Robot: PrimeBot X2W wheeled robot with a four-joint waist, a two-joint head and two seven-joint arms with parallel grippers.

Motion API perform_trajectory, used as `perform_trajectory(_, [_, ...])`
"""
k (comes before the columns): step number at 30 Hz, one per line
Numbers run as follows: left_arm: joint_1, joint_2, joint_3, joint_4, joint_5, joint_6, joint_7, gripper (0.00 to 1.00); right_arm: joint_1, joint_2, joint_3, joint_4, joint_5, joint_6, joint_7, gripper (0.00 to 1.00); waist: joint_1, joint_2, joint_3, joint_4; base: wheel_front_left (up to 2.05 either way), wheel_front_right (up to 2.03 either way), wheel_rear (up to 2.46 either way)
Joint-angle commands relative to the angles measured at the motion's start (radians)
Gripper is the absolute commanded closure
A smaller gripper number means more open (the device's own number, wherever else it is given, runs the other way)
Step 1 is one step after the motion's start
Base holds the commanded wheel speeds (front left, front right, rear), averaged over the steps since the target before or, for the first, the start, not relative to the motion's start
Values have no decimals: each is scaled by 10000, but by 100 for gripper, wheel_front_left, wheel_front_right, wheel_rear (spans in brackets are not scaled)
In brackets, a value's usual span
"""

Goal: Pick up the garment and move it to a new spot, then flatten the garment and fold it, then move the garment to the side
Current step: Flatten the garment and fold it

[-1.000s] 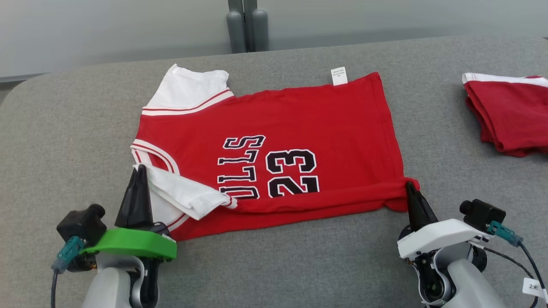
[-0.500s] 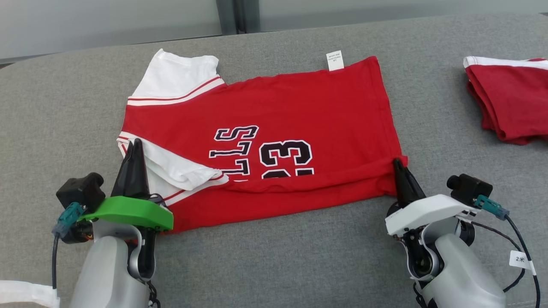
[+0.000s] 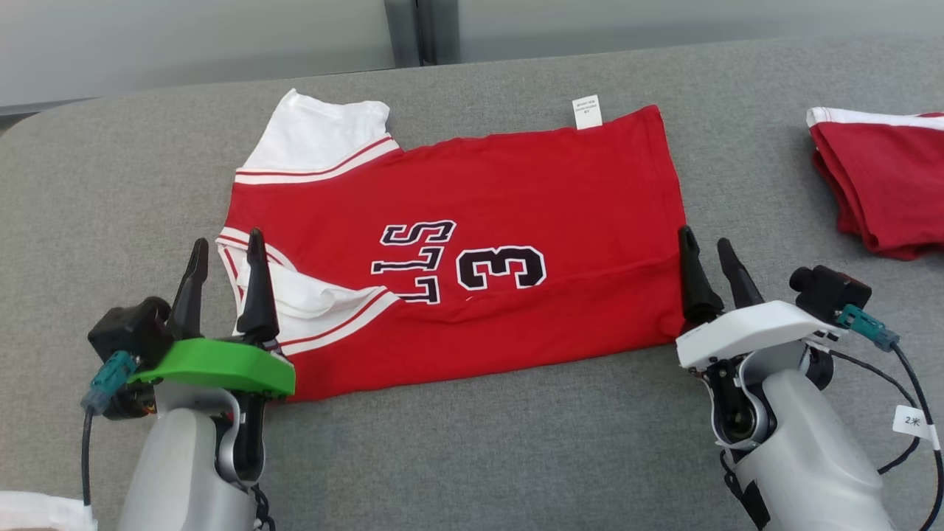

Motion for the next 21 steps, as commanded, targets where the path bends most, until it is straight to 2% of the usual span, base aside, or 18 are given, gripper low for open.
perform_trajectory(1, [369, 109, 80, -131, -185, -22, -27, 0, 189, -33, -230, -262, -436, 3, -30, 0, 0, 0, -158, 83, 0, 0, 0])
perform_trajectory(9, [1735, 666, 54, -333, -669, -22, 18, 0, 1505, -28, -874, -1673, -2147, 3, -31, 0, 0, 0, -927, 303, 0, 0, 0])
perform_trajectory(15, [2671, 957, -276, -241, -1041, -22, 960, 0, 2355, -28, -772, -2248, -2095, 3, -33, 0, 0, 0, -1315, 406, 0, 0, 0])
perform_trajectory(21, [2808, 750, -190, 62, -1508, 53, 1511, 0, 2517, -29, -596, -2446, -1994, 3, -32, 0, 0, 0, -1242, 280, 0, 0, 0])
